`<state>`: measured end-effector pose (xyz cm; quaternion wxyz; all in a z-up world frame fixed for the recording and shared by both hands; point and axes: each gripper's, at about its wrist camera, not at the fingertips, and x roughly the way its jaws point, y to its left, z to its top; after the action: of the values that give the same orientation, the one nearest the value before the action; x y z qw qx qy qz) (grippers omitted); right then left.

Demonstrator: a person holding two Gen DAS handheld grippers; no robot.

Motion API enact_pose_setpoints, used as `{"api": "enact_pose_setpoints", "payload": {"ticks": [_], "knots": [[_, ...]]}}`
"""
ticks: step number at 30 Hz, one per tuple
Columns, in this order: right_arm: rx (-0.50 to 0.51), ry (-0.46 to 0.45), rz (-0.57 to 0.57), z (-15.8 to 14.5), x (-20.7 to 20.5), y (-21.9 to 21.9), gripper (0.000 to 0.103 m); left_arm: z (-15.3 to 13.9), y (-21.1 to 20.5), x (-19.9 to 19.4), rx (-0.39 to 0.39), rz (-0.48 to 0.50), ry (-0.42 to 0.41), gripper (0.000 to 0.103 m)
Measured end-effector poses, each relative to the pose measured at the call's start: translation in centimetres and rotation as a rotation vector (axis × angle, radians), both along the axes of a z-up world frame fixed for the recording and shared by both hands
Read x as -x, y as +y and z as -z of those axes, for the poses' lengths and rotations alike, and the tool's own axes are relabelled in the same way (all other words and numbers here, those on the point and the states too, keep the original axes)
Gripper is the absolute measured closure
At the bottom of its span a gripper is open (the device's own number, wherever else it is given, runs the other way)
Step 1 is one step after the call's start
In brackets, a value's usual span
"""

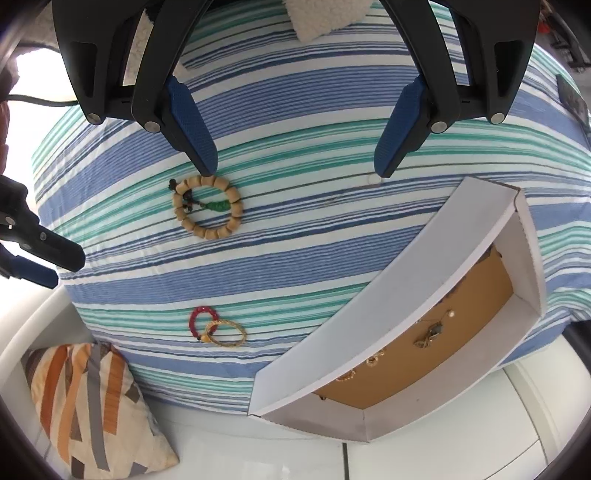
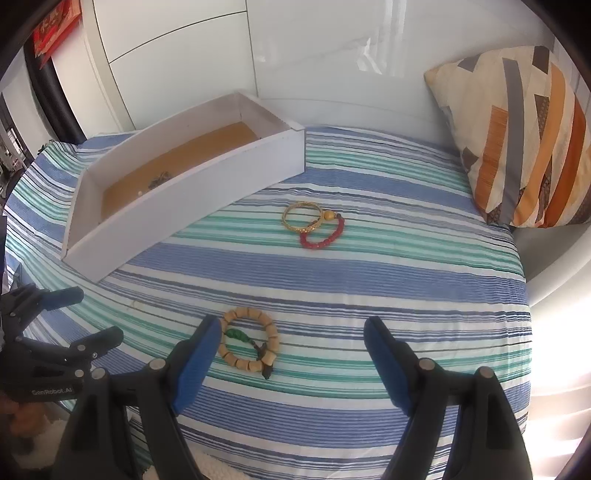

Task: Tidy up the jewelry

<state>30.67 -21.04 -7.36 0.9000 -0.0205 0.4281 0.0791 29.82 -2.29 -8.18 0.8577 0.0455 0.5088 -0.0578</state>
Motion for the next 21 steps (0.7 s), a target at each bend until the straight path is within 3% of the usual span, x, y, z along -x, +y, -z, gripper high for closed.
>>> {"api": "enact_pose_setpoints", "payload": {"ticks": [12, 18, 21], "knots": [[0.004, 0.059, -0.015, 1.1, -0.7, 0.2, 0.022, 0.9, 1.4, -0.4, -0.005, -0.023, 0.034, 0.015], [-0.023, 0.071, 0.053, 1.1, -1.5, -2.1, 0.022, 1.6, 6.8, -1.5, 0.059, -0.172, 0.069, 0.013], [-0.037, 0.106, 0.079, 2.1, -1.8, -3.4, 0.022, 2.6, 7.5, -1.8, 0.077, -0.193, 0.113, 0.013]]}}
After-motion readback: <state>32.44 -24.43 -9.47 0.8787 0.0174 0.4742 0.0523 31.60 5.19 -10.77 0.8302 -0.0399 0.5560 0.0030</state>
